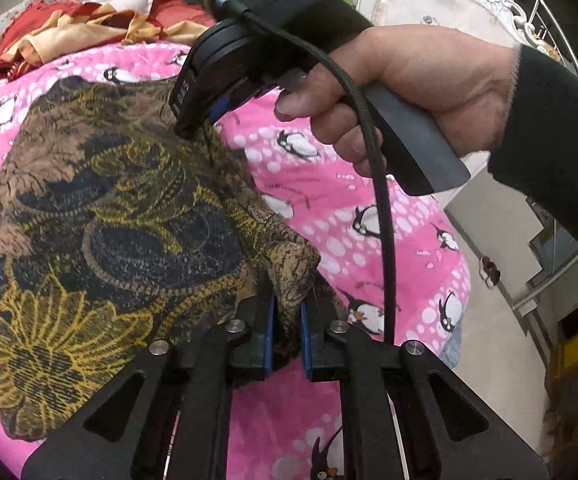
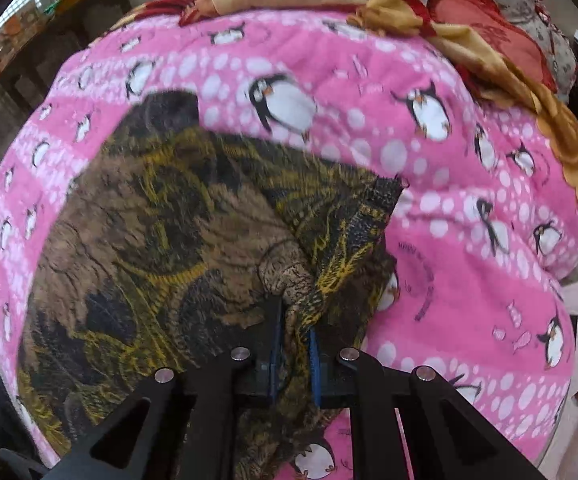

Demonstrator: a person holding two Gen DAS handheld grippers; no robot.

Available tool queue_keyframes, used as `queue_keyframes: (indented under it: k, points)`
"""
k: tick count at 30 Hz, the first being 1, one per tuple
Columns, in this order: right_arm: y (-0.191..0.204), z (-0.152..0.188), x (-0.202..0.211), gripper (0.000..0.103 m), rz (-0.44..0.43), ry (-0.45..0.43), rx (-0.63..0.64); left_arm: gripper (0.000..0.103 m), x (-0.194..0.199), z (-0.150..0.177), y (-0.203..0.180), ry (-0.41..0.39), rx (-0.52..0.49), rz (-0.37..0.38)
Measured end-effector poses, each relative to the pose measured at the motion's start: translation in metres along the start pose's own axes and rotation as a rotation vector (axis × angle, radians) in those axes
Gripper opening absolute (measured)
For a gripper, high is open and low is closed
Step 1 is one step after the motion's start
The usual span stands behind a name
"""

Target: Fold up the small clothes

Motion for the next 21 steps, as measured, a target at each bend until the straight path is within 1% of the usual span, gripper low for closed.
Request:
queue_keyframes:
  k: [1, 3, 4, 5, 6, 7, 8, 9, 10, 11, 13, 14, 15, 16, 17, 18, 19, 21]
  points:
    - [-0.003, 0.002, 0.002, 0.018, 0.002, -0.01, -0.02, 0.008, 0.002, 0.005, 0.002, 0.003, 0.007, 0.007]
    - [-0.01, 0.006, 0.009, 0.019, 0.009, -0.018, -0.071, 0.01, 0.009, 0.009, 0.0, 0.015, 0.012, 0.039]
    - [-0.014, 0.01, 0.016, 0.019, 0.01, -0.036, -0.097, 0.01, 0.013, 0.011, -0.001, 0.018, 0.016, 0.052]
    - [-0.018, 0.014, 0.025, 0.019, 0.012, -0.063, -0.117, 0.01, 0.019, 0.015, -0.002, 0.026, 0.024, 0.081]
    - [-0.023, 0.019, 0.04, 0.019, 0.009, -0.109, -0.144, 0.01, 0.027, 0.02, -0.002, 0.043, 0.037, 0.133]
    - [-0.025, 0.025, 0.052, 0.019, 0.002, -0.147, -0.165, 0.01, 0.034, 0.024, -0.002, 0.061, 0.051, 0.164]
    - [-0.025, 0.034, 0.07, 0.019, -0.011, -0.198, -0.188, 0.01, 0.047, 0.03, -0.001, 0.069, 0.055, 0.185]
    - [-0.024, 0.042, 0.081, 0.019, -0.022, -0.229, -0.196, 0.01, 0.059, 0.033, -0.001, 0.055, 0.044, 0.192]
    - [-0.018, 0.054, 0.098, 0.019, -0.055, -0.277, -0.194, 0.01, 0.074, 0.035, 0.002, 0.023, 0.028, 0.181]
    - [-0.012, 0.062, 0.107, 0.019, -0.081, -0.304, -0.184, 0.01, 0.088, 0.035, 0.008, -0.013, 0.013, 0.149]
    - [0.013, 0.089, 0.13, 0.019, -0.137, -0.377, -0.139, 0.01, 0.117, 0.033, 0.028, -0.115, -0.001, 0.02]
    - [0.023, 0.099, 0.134, 0.019, -0.147, -0.397, -0.123, 0.01, 0.128, 0.032, 0.041, -0.165, 0.016, -0.031]
    - [0.039, 0.113, 0.135, 0.019, -0.155, -0.414, -0.104, 0.01, 0.133, 0.031, 0.058, -0.198, 0.058, -0.07]
    - [0.049, 0.123, 0.133, 0.019, -0.158, -0.426, -0.092, 0.01, 0.131, 0.032, 0.069, -0.198, 0.089, -0.091]
    - [0.059, 0.132, 0.128, 0.019, -0.161, -0.437, -0.084, 0.01, 0.121, 0.034, 0.085, -0.172, 0.141, -0.095]
    - [0.07, 0.14, 0.119, 0.019, -0.153, -0.439, -0.07, 0.01, 0.109, 0.038, 0.096, -0.138, 0.187, -0.084]
    - [0.076, 0.147, 0.107, 0.019, -0.144, -0.424, -0.069, 0.01, 0.1, 0.041, 0.103, -0.113, 0.213, -0.081]
    - [0.081, 0.16, 0.07, 0.019, -0.103, -0.327, -0.097, 0.01, 0.075, 0.055, 0.113, -0.024, 0.26, -0.064]
Point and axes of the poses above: each gripper's, at about its wrist camera, not at the fingertips, and x roughly against the way its jaws point, y to its left, z to its underside, the point moved 5 cm from there along -x, roughly the way its jaws point, and after that the axes turned 8 degrees about z, right-handed, at the moved point
